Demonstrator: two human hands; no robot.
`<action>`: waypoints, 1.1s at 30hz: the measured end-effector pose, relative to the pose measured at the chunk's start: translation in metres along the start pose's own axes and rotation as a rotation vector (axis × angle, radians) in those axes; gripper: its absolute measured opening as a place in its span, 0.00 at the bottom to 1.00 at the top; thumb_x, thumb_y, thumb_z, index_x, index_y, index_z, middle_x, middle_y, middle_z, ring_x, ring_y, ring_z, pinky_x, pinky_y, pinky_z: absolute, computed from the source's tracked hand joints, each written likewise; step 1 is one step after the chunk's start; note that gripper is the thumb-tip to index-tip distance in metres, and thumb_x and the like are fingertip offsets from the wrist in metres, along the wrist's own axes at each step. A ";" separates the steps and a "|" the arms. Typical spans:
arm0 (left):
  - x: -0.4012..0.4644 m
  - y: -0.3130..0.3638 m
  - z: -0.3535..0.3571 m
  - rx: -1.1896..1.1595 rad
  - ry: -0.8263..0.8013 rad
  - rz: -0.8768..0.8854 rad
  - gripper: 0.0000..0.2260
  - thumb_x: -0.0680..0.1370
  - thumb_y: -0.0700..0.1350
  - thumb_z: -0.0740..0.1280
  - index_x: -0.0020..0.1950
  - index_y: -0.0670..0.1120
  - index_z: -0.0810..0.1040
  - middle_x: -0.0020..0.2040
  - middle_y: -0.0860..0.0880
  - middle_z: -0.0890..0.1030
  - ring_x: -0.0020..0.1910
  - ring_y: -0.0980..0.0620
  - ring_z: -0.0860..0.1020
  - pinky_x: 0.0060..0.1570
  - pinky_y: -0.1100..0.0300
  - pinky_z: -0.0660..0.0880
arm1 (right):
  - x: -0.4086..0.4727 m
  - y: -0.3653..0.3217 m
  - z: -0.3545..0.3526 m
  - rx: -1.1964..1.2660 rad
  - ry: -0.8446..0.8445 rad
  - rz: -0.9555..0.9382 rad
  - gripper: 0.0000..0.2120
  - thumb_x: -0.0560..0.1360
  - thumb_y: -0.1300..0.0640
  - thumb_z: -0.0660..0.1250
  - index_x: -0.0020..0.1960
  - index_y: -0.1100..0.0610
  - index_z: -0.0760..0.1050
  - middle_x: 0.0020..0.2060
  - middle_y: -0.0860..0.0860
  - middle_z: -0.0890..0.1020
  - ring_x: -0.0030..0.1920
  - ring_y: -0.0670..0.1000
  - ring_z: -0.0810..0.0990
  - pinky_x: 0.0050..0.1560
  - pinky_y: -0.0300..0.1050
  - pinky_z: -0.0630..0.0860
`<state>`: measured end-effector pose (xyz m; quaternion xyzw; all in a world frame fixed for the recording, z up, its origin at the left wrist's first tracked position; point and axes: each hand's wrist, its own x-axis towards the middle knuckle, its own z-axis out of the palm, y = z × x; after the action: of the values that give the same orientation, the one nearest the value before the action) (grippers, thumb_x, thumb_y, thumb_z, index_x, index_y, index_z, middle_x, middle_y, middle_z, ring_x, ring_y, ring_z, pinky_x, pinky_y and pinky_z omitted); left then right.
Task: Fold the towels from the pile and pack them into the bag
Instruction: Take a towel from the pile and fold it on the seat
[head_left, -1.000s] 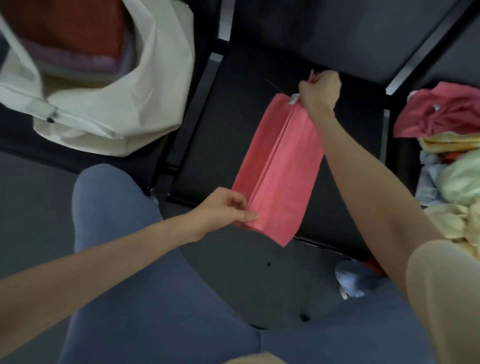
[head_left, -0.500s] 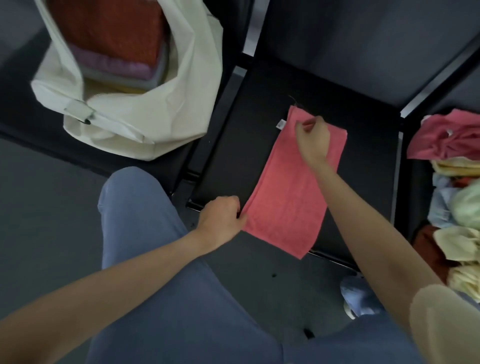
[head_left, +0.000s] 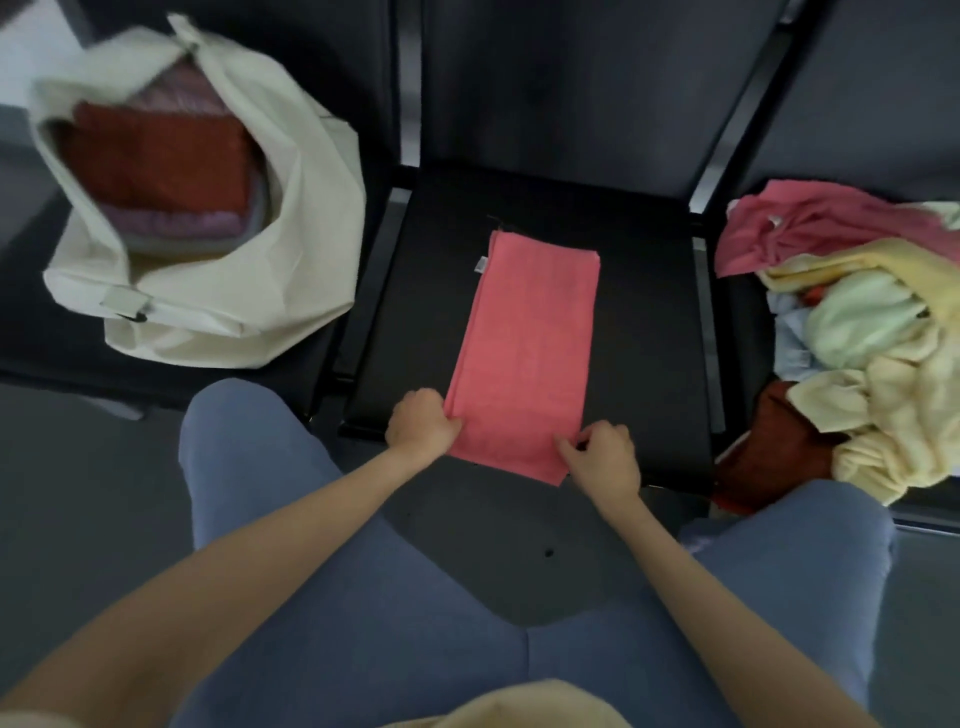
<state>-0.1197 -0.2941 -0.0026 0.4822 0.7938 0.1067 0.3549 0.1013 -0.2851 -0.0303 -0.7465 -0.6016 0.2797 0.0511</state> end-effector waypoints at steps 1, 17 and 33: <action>-0.002 0.001 -0.001 -0.061 -0.015 -0.016 0.09 0.73 0.46 0.71 0.39 0.41 0.76 0.41 0.42 0.80 0.39 0.45 0.79 0.34 0.54 0.73 | -0.002 -0.001 0.002 0.009 -0.011 -0.005 0.19 0.73 0.43 0.67 0.40 0.60 0.74 0.44 0.58 0.78 0.50 0.57 0.75 0.41 0.47 0.74; -0.029 0.037 -0.055 -0.968 -0.327 -0.194 0.09 0.76 0.33 0.66 0.56 0.40 0.77 0.42 0.42 0.80 0.39 0.47 0.81 0.37 0.57 0.81 | -0.019 -0.020 -0.068 1.310 -0.262 0.363 0.02 0.75 0.65 0.65 0.44 0.61 0.76 0.30 0.52 0.77 0.30 0.48 0.73 0.27 0.37 0.70; 0.023 0.050 -0.010 -0.729 -0.014 0.034 0.27 0.77 0.43 0.67 0.75 0.46 0.63 0.59 0.45 0.77 0.57 0.49 0.77 0.60 0.56 0.74 | 0.028 -0.053 -0.050 1.071 -0.057 0.229 0.28 0.73 0.65 0.68 0.71 0.62 0.62 0.54 0.57 0.77 0.51 0.52 0.79 0.49 0.44 0.78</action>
<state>-0.0987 -0.2471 0.0195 0.3378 0.6931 0.3851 0.5072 0.0824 -0.2319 0.0238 -0.6689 -0.2911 0.5707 0.3770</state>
